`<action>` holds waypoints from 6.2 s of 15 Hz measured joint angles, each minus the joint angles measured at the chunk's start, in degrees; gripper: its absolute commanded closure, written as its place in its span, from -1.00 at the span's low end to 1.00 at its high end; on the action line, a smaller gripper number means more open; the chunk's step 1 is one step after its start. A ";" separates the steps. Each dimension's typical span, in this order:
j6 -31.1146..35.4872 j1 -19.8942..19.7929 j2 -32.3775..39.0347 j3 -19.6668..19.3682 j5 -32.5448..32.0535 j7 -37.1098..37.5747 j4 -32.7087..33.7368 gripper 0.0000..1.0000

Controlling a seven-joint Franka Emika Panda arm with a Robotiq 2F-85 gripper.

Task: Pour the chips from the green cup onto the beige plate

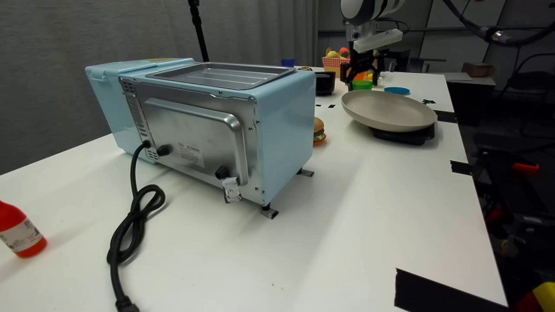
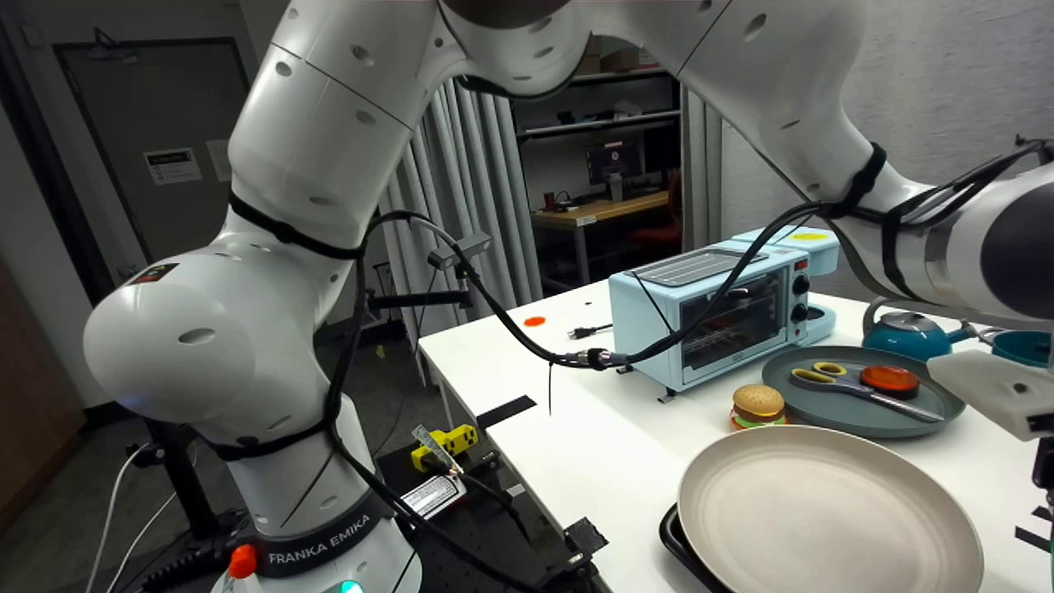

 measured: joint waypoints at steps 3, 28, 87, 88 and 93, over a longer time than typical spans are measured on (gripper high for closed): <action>0.00 -0.11 0.85 0.00 0.00 0.00 0.94 -1.00; 4.76 1.59 -4.56 2.37 0.00 -1.04 3.19 -0.05; 84.39 -11.74 -30.45 11.89 -29.66 -9.18 -52.38 -0.05; 85.56 -11.79 -30.04 11.95 -30.54 -8.75 -52.27 -0.05; 91.37 -11.79 -28.96 12.61 -33.64 -7.19 -52.07 -0.05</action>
